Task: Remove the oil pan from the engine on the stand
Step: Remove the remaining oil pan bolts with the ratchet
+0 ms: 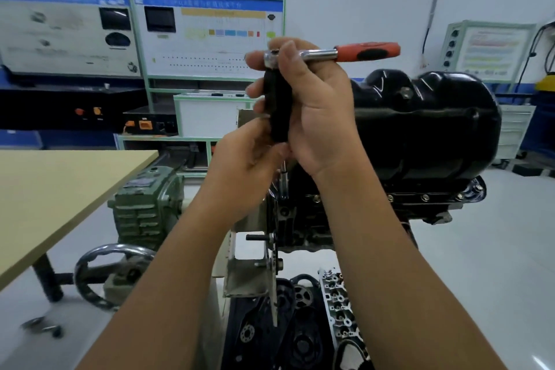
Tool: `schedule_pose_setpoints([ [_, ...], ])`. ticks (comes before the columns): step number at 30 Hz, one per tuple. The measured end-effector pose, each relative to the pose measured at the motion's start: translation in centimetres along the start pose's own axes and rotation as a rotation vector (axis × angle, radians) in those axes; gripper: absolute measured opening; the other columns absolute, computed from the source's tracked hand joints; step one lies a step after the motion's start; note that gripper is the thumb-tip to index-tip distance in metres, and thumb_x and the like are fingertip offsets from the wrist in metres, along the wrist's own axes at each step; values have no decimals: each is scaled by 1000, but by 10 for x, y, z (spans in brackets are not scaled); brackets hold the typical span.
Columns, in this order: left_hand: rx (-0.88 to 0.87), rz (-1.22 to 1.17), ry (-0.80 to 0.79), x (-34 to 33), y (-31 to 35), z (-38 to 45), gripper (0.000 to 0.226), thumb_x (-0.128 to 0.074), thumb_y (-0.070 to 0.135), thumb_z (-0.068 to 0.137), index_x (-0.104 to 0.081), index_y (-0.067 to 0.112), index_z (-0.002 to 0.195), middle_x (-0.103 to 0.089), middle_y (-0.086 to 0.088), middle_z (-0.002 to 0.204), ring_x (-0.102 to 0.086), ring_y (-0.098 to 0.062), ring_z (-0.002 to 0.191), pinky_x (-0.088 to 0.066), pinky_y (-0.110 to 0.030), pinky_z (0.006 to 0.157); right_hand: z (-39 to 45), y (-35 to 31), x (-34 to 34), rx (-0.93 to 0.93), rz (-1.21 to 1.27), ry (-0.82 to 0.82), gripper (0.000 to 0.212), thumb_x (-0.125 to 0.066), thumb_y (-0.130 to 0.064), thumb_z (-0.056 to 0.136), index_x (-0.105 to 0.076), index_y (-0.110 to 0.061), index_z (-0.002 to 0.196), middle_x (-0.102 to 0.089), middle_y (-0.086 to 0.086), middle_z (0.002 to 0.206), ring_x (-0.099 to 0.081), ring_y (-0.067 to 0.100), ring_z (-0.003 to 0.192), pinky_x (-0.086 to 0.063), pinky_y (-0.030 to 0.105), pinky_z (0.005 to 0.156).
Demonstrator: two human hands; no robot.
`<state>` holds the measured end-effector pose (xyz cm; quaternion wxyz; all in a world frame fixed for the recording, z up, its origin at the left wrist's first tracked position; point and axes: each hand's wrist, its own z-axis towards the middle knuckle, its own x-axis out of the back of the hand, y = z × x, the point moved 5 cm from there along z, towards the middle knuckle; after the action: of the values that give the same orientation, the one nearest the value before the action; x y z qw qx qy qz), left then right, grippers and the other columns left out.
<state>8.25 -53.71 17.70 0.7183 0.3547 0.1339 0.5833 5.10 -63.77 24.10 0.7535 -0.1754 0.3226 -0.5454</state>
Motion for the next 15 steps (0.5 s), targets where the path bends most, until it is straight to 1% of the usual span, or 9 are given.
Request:
schedule_pose_setpoints([
  [2,26,-11,14,0,-5,4,20,-66,-5,94,-65,13,104,-77,-4,96,-76,-20,89,-63,-50,78,0,0,0,-5,11,-37,11,-62,-16,99,-62,-7,106,-73,16,104,-67,27,77,-55,38,68],
  [4,33,7,29,1,-8,8,24,-72,-5,90,-62,16,97,-75,-3,86,-76,-20,80,-64,-46,69,0,-3,3,77,-4,-40,10,-67,-5,94,-60,-7,102,-72,20,107,-68,28,80,-55,39,71],
  [5,34,16,29,3,-7,10,26,-74,-5,88,-61,17,94,-74,-3,81,-75,-20,76,-64,-45,63,-1,-5,4,137,-25,-25,15,-70,0,91,-60,-9,98,-71,22,108,-68,30,82,-55,37,73],
  [7,59,-10,2,6,-8,13,24,-75,-4,88,-62,15,96,-72,-7,79,-75,-29,73,-64,-49,58,-2,-5,6,218,-50,-6,20,-72,4,88,-60,-10,96,-70,24,110,-69,30,85,-56,34,73],
  [8,77,-26,-25,6,-9,15,21,-75,-2,89,-64,12,100,-71,-14,83,-74,-37,76,-63,-52,58,-3,-5,6,210,-39,-10,16,-70,1,91,-60,-9,98,-71,23,110,-69,29,83,-55,33,70],
  [10,94,-6,-102,4,-10,19,18,-74,1,91,-68,6,107,-68,-26,96,-70,-46,84,-64,-53,60,-2,-2,7,103,25,-30,5,-61,-13,100,-61,-9,103,-73,18,106,-67,26,73,-52,33,62],
  [12,96,33,-167,0,-9,21,14,-72,-1,92,-69,3,105,-66,-31,100,-67,-49,87,-64,-51,62,-1,0,11,-9,76,-76,15,-52,-22,103,-62,-11,104,-74,14,99,-64,24,67,-49,33,59],
  [14,90,38,-203,-2,-8,24,14,-71,-5,91,-68,5,100,-66,-25,96,-67,-46,82,-63,-49,62,0,-5,12,-4,95,-152,5,-56,-16,101,-59,-11,101,-73,14,99,-64,25,66,-49,34,60],
  [15,84,37,-222,-3,-7,26,15,-70,-7,91,-67,7,98,-66,-22,93,-65,-42,77,-63,-47,61,1,-9,13,41,86,-179,6,-61,-8,96,-56,-11,98,-71,16,101,-65,27,67,-49,35,61],
])
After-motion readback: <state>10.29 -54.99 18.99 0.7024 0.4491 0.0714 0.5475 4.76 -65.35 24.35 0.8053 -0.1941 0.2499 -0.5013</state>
